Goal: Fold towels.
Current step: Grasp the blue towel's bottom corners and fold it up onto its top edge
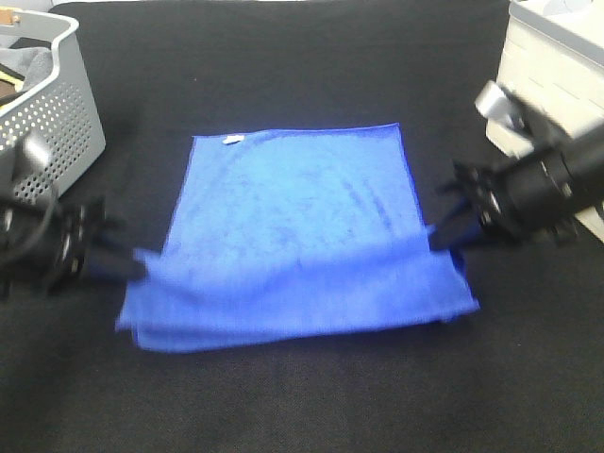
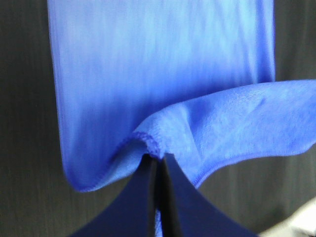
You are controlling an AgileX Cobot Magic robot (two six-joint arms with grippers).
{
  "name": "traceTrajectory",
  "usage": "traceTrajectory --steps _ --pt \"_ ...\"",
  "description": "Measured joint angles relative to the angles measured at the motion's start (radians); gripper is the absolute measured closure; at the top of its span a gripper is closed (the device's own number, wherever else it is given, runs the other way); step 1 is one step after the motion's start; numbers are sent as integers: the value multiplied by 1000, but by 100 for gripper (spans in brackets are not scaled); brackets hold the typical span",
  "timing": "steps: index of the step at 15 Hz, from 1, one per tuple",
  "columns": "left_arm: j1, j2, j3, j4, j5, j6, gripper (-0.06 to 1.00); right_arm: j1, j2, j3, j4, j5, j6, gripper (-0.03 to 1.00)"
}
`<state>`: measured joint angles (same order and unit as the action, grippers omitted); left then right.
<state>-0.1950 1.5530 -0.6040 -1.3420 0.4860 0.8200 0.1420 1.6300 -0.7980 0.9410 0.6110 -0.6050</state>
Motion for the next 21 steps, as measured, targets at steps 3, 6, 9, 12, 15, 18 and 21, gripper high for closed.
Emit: traceTrajectory --steps 3,6,9,12,15,18,21 --pt "0 92 -211 115 -45 -93 94 0 152 -272 -125 49 116 97" --pt "27 255 -406 149 -44 -131 94 0 346 -618 -226 128 225 97" --pt "68 357 -579 152 -24 -144 94 0 500 -893 -284 201 292 97" --pt "86 473 -766 171 -11 -146 94 0 670 -1166 -380 264 359 97" --pt "85 631 -969 175 -10 -147 94 0 806 -1331 -471 272 399 97" --pt "85 752 -1072 178 -16 -147 92 0 864 -1353 -485 197 400 97" --pt "77 814 -1134 183 -16 -139 69 0 879 -1353 -491 160 400 95"
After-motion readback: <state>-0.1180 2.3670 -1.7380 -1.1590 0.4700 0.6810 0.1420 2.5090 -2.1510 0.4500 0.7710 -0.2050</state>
